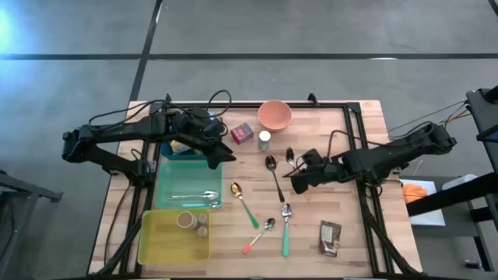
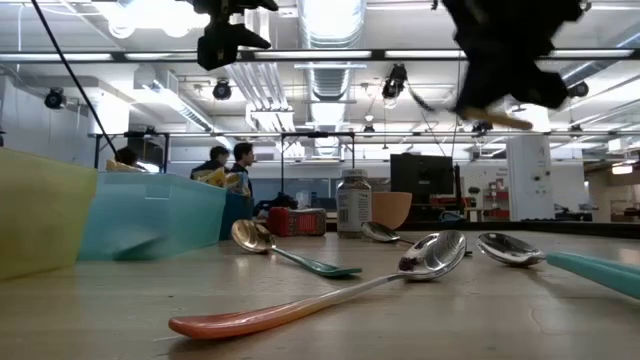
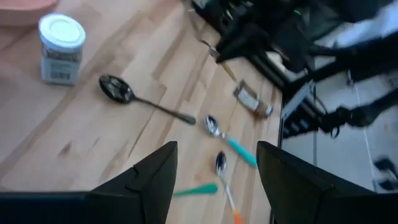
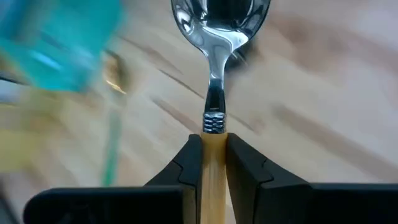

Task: Pick & Place Food Item
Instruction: Put the yellow spoon into the light blue bin

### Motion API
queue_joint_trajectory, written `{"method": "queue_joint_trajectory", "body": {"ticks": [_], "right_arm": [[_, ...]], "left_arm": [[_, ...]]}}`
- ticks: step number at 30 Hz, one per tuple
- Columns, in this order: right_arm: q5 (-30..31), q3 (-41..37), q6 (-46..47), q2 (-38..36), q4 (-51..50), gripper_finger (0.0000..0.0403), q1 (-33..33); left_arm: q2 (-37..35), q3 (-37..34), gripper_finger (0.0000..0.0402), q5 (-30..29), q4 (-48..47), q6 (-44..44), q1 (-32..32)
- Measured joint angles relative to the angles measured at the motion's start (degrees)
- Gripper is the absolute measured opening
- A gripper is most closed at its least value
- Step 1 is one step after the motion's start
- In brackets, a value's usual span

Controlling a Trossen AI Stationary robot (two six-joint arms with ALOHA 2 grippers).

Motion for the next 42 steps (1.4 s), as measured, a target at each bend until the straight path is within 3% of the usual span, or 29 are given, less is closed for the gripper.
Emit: {"method": "queue_joint_trajectory", "body": {"ticks": [8,14,21,28,42], "right_arm": [[0.9,6.4,-18.0,-0.6,13.0,0.0037,-0.6],[0.8,8.8,-24.5,-0.5,17.8,0.0037,-1.0],[0.6,10.9,-28.9,0.3,20.5,0.0037,-2.1],[-2.5,13.6,-31.4,4.0,22.0,0.0037,-4.2],[-2.6,24.0,-36.8,13.2,21.8,0.0037,-6.7]], "left_arm": [[1.4,0.0,0.0225,-0.8,9.0,-3.3,-0.5],[3.4,0.0,0.0225,-4.4,18.3,-0.3,-2.9],[5.4,0.0,0.0225,-4.9,25.2,0.9,-4.1],[6.8,0.0,0.0226,-4.7,26.3,-1.0,-4.5],[7.3,0.0,0.0226,-6.9,30.4,-2.2,-4.9]]}}
